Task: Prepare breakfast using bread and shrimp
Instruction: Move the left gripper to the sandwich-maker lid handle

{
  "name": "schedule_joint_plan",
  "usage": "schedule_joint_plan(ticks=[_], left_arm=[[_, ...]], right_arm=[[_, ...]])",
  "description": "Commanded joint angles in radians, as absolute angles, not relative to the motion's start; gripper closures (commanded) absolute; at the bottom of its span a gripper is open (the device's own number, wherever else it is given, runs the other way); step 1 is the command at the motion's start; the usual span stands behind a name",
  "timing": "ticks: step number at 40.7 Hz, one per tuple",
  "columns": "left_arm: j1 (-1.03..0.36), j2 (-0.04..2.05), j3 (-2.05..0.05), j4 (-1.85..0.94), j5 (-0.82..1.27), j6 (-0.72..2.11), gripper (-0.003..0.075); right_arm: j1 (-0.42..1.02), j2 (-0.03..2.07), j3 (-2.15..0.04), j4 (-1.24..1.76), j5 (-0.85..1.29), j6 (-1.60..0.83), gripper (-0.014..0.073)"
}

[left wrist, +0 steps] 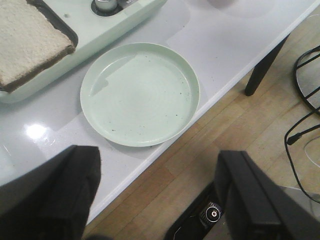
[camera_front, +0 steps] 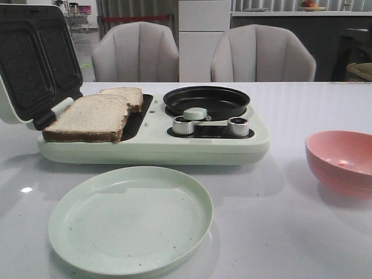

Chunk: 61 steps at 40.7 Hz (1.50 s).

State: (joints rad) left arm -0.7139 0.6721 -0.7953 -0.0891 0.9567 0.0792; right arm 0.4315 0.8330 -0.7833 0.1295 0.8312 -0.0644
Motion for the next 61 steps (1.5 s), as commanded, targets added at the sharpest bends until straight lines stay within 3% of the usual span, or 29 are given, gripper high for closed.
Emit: schedule_joint_plan(ticks=[1,14,20,28,35,51,61], left_arm=[[-0.720,0.671,-0.823,-0.097,0.890,0.080,0.0190],[-0.718,0.736,-0.852,-0.094,0.931,0.080,0.0190],[-0.712,0.875,-0.939,-0.094,1.099,0.080,0.0190],[-0.668,1.076,-0.992,-0.083,1.106,0.080,0.0192],[-0.479,1.237,-1.007,-0.064,1.074,0.080,0.0254],[0.051,1.302,-1.050,-0.287,0.930,0.295,0.0619],[0.296,1.418,-1.218,-0.517,0.883,0.395,0.0620]], right_arm=[[0.430,0.754,-0.734,0.121,0.748,-0.061,0.0193],[0.430,0.598,-0.655,0.121,0.724,-0.061,0.0193],[0.430,0.596,-0.655,0.123,0.729,-0.061,0.0193],[0.430,0.596,-0.655,0.123,0.735,-0.061,0.0193],[0.430,0.596,-0.655,0.123,0.735,-0.061,0.0193],[0.430,0.596,-0.655,0.123,0.736,-0.061,0.0193],[0.430,0.596,-0.655,0.123,0.743,-0.061,0.0193]])
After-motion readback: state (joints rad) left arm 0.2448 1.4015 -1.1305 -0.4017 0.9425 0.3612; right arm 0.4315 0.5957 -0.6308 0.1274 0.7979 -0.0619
